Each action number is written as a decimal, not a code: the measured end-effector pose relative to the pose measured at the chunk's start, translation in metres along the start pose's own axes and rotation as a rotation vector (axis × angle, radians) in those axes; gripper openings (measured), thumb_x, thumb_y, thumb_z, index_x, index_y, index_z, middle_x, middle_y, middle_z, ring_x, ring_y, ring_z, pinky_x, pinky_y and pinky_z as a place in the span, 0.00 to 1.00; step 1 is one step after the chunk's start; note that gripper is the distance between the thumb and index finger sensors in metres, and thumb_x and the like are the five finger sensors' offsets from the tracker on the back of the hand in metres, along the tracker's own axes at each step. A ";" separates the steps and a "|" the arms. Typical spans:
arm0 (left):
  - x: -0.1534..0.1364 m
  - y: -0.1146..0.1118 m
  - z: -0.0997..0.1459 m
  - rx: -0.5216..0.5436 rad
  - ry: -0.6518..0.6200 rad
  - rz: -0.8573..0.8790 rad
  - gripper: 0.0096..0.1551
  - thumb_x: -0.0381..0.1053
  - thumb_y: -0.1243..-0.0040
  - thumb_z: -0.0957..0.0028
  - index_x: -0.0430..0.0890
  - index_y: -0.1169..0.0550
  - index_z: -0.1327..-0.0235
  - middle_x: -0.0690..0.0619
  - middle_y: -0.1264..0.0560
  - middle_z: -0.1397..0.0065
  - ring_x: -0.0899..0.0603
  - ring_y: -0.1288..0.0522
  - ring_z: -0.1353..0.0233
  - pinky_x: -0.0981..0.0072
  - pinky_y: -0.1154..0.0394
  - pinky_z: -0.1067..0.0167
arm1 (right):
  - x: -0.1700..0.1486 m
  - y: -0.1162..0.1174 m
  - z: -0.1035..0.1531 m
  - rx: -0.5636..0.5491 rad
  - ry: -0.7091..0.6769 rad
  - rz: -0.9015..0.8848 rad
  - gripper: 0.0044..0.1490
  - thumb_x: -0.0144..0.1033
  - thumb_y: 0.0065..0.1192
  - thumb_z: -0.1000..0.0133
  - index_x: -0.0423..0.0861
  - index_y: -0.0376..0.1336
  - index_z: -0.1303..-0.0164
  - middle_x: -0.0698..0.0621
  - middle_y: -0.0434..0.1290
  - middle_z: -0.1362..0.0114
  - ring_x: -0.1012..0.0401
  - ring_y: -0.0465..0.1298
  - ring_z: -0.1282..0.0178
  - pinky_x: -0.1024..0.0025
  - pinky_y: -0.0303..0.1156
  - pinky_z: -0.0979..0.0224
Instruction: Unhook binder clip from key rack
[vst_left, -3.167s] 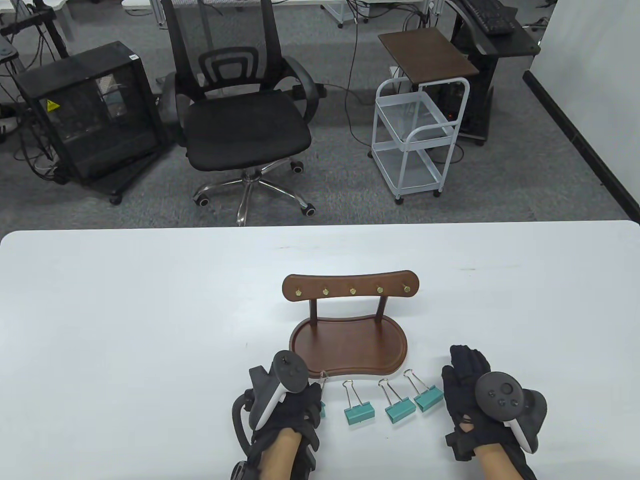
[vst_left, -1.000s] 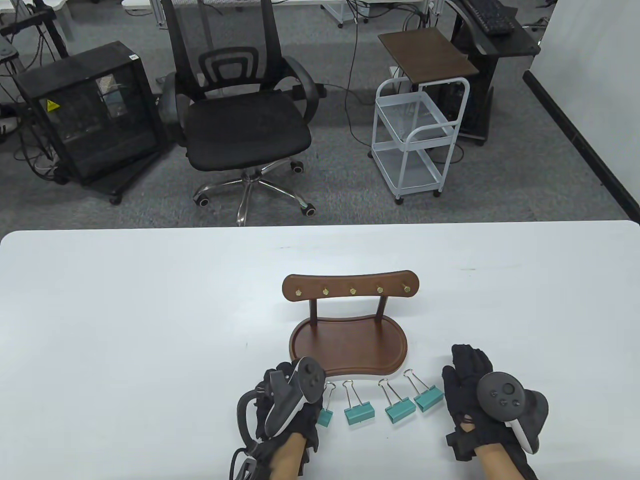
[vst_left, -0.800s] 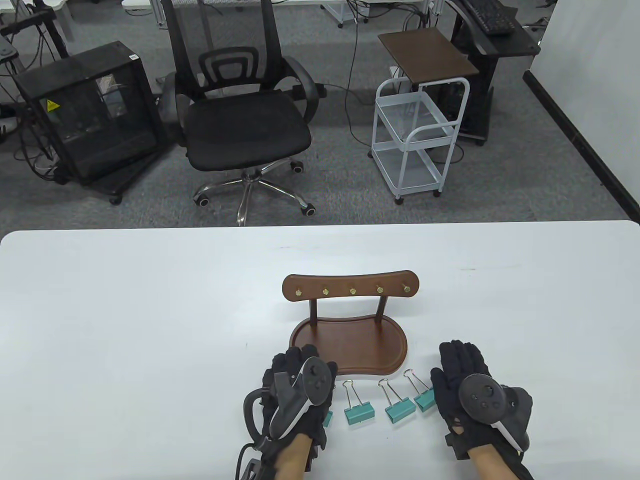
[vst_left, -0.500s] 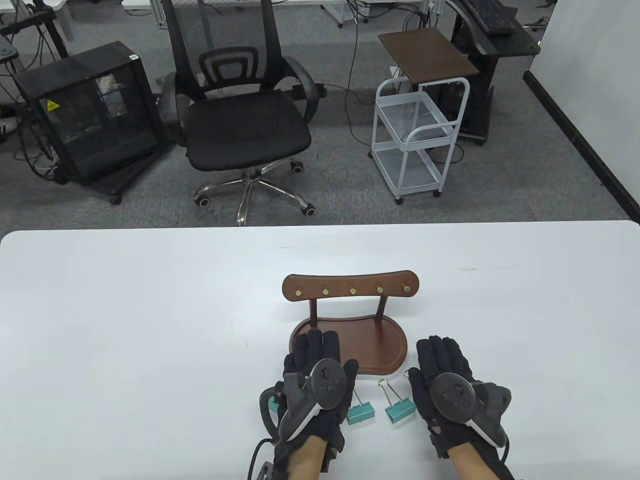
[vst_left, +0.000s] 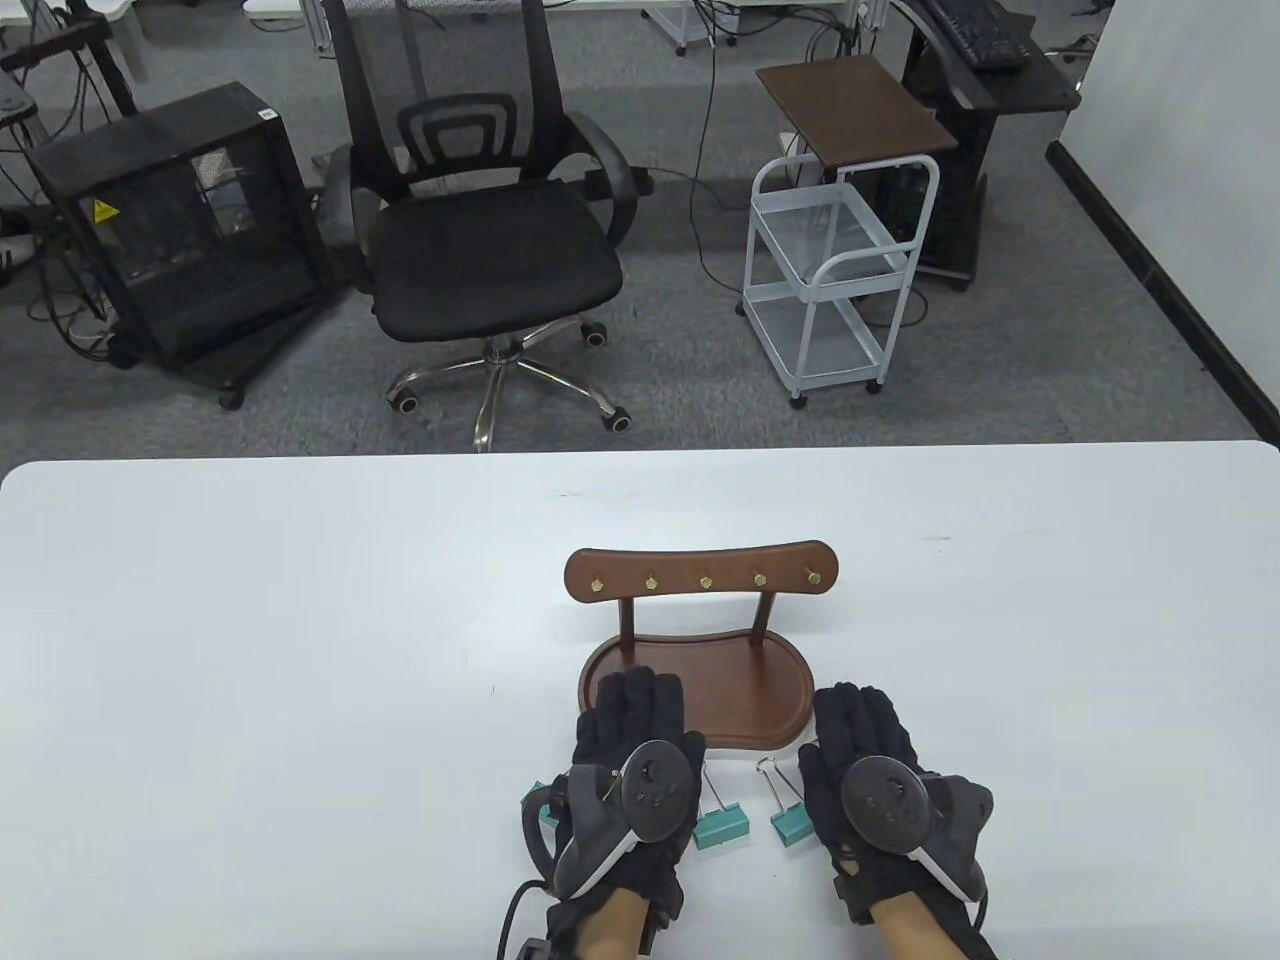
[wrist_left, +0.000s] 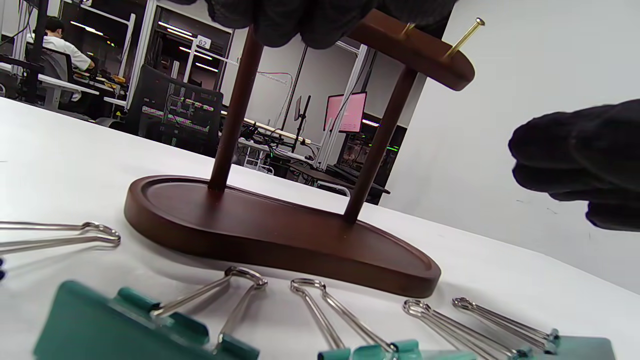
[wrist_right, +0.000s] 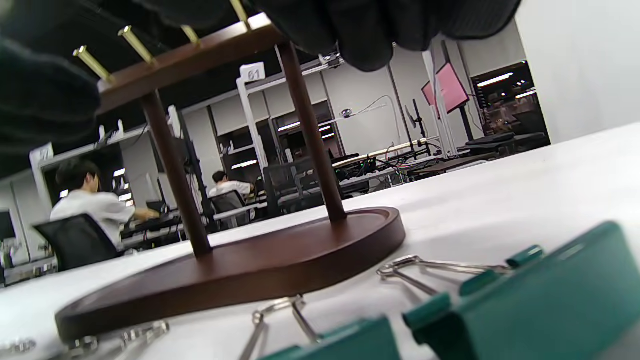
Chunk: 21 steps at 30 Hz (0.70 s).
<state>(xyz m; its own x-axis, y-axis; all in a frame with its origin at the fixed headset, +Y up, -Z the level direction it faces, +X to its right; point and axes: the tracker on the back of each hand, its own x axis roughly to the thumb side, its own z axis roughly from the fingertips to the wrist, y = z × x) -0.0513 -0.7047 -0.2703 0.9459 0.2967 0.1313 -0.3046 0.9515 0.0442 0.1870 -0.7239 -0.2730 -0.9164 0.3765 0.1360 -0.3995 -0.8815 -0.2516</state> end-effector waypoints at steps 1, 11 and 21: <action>-0.001 0.000 0.000 -0.001 -0.001 0.004 0.37 0.62 0.60 0.41 0.52 0.41 0.17 0.50 0.46 0.13 0.40 0.51 0.14 0.44 0.47 0.24 | -0.002 0.000 0.000 -0.006 0.007 -0.008 0.38 0.53 0.50 0.52 0.47 0.55 0.33 0.43 0.60 0.24 0.44 0.57 0.25 0.49 0.60 0.28; -0.003 -0.002 -0.001 -0.002 -0.003 0.017 0.37 0.62 0.58 0.41 0.52 0.39 0.17 0.50 0.45 0.13 0.40 0.51 0.14 0.44 0.47 0.24 | -0.012 -0.003 0.001 -0.016 0.045 -0.032 0.38 0.53 0.50 0.52 0.47 0.56 0.33 0.43 0.60 0.24 0.43 0.58 0.26 0.49 0.61 0.28; -0.004 -0.002 -0.001 0.006 -0.004 0.015 0.37 0.63 0.57 0.41 0.53 0.37 0.18 0.50 0.43 0.13 0.40 0.50 0.15 0.44 0.46 0.25 | -0.010 -0.001 0.002 0.002 0.037 -0.023 0.38 0.53 0.50 0.52 0.47 0.56 0.33 0.43 0.61 0.24 0.43 0.58 0.26 0.49 0.61 0.28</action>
<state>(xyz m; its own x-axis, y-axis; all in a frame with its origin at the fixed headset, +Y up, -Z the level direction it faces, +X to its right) -0.0544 -0.7072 -0.2715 0.9408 0.3106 0.1361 -0.3193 0.9464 0.0478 0.1961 -0.7274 -0.2720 -0.9073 0.4070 0.1058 -0.4204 -0.8732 -0.2465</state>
